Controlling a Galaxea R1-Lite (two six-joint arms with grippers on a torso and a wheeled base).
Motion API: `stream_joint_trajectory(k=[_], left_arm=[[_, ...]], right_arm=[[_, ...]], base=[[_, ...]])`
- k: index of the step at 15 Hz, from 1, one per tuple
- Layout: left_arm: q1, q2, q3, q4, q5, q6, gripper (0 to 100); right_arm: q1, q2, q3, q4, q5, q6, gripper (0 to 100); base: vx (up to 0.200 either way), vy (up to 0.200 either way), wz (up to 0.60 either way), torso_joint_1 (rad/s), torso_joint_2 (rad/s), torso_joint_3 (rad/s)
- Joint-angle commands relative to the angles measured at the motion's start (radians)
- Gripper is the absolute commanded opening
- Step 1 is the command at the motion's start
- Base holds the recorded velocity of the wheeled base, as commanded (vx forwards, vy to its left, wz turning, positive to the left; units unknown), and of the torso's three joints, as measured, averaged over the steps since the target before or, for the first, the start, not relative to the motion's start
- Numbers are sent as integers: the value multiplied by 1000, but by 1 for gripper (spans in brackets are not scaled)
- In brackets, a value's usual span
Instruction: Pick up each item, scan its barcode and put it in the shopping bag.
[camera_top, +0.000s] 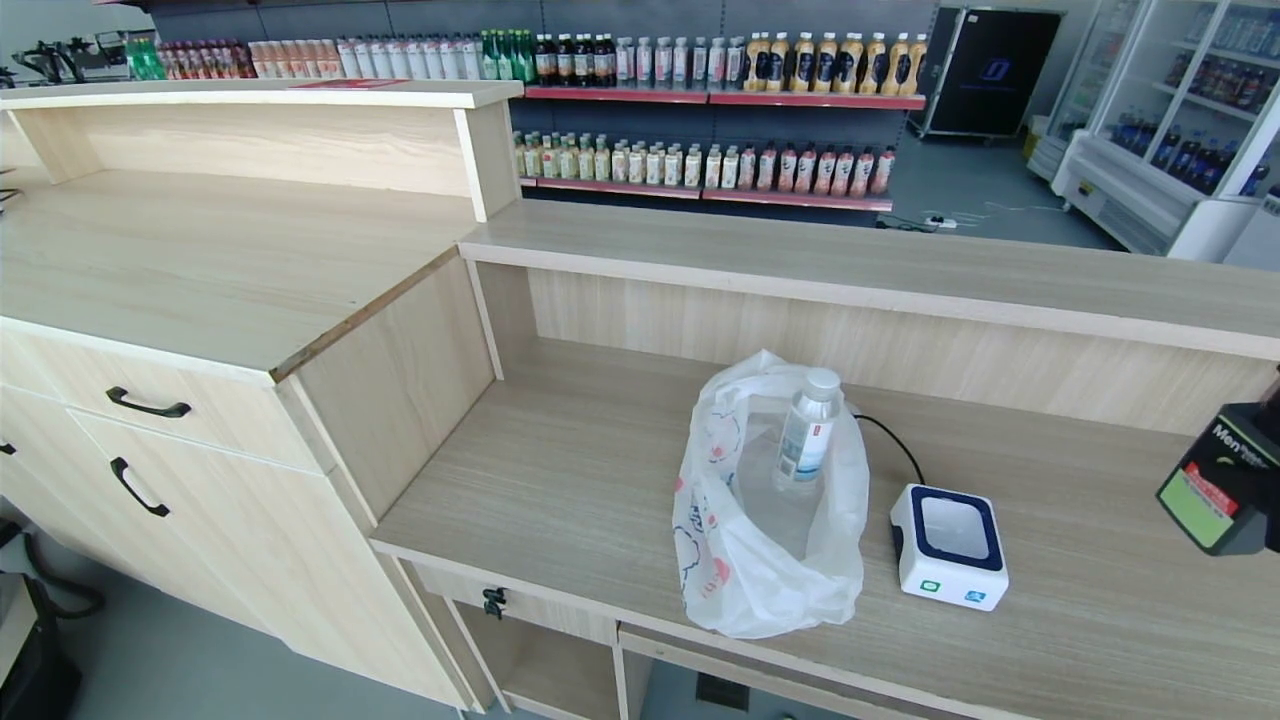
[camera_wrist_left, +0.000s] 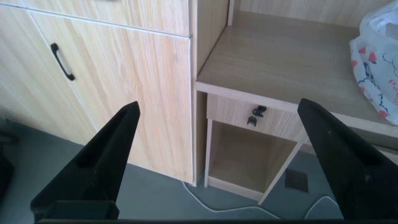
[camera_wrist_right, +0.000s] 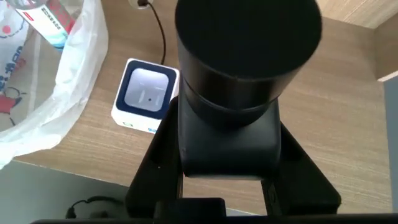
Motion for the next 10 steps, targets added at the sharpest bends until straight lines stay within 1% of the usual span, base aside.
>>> stream_joint_trajectory(k=[1, 4, 5, 6, 8, 10], left_arm=[[0, 0, 0, 0, 0, -1, 100], [0, 0, 0, 0, 0, -1, 100], [0, 0, 0, 0, 0, -1, 100], [0, 0, 0, 0, 0, -1, 100], [0, 0, 0, 0, -1, -1, 100], [0, 0, 0, 0, -1, -1, 100]], right_arm=[[81, -36, 11, -48, -3, 20, 0], [205, -29, 5, -101, -4, 21, 0], [266, -18, 8, -106, -6, 13, 0], [282, 10, 13, -103, -3, 6, 0], [282, 83, 39, -108, 17, -79, 0], [272, 174, 43, -132, 80, -95, 0]], base=[[0, 0, 600, 2, -7, 2], [0, 0, 600, 4, 4, 2], [0, 0, 600, 2, 7, 7], [0, 0, 600, -2, 2, 2], [0, 0, 0, 0, 0, 0], [0, 0, 0, 0, 0, 0]])
